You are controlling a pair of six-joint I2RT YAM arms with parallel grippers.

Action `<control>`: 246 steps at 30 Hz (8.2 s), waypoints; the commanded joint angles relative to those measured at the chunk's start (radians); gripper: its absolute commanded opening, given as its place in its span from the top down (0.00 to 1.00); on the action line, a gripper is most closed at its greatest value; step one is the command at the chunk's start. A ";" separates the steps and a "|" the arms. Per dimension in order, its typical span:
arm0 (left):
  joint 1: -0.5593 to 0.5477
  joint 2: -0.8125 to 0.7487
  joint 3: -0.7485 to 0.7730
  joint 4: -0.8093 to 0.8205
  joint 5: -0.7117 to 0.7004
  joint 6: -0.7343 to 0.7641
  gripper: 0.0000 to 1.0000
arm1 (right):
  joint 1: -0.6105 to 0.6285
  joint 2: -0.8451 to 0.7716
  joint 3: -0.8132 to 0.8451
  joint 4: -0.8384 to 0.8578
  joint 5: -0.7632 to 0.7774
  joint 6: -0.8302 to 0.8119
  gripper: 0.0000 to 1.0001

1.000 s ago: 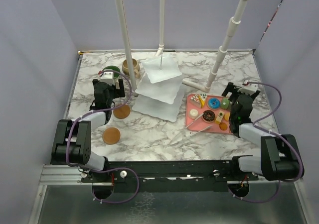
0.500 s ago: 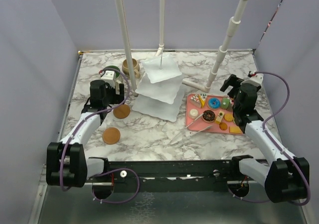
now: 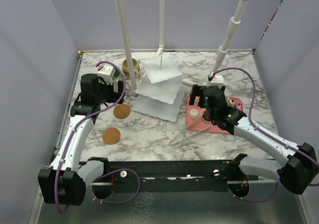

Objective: Serve the afternoon tea
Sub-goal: Pick up the clamp from the center of the board.

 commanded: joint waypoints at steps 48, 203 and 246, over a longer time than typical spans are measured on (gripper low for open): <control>0.002 -0.071 0.097 -0.266 0.359 0.228 0.01 | 0.322 0.428 0.097 -0.394 0.151 0.720 0.28; -0.457 -0.070 0.363 0.486 0.489 -0.676 1.00 | 0.458 -0.261 0.528 -0.352 -0.612 -0.253 0.13; -0.419 -0.059 0.402 0.709 0.704 -0.974 1.00 | -0.094 0.306 0.474 1.094 -1.139 0.348 0.19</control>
